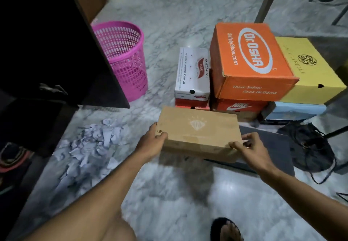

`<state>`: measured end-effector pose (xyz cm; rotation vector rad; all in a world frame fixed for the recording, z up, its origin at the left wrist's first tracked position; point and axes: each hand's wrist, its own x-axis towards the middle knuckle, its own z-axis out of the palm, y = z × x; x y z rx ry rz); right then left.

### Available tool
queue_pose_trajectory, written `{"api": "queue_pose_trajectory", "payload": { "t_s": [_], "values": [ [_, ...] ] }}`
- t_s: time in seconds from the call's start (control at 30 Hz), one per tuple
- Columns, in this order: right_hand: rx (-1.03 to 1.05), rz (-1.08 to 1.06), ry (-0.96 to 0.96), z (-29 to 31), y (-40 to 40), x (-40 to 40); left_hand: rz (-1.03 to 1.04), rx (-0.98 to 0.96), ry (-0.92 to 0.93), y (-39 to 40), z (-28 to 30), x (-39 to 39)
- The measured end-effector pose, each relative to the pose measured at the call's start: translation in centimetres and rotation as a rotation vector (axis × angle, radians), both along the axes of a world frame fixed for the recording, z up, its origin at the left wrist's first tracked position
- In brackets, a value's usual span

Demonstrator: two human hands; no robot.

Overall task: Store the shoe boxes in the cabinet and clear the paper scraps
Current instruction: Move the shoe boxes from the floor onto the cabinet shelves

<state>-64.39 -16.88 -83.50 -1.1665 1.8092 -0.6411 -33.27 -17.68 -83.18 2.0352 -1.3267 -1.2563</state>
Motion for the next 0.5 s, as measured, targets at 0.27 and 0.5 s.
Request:
{"api": "queue_pose_trajectory", "payload": {
  "t_s": [0.27, 0.5],
  "values": [
    [-0.174, 0.316, 0.006, 3.7, -4.2, 12.6, 0.391, -0.098, -0.091, 3.0, 4.5, 11.7],
    [-0.326, 0.598, -0.154, 7.9, -6.7, 28.4, 0.911, -0.327, -0.016, 8.4, 6.5, 22.3]
  ]
}}
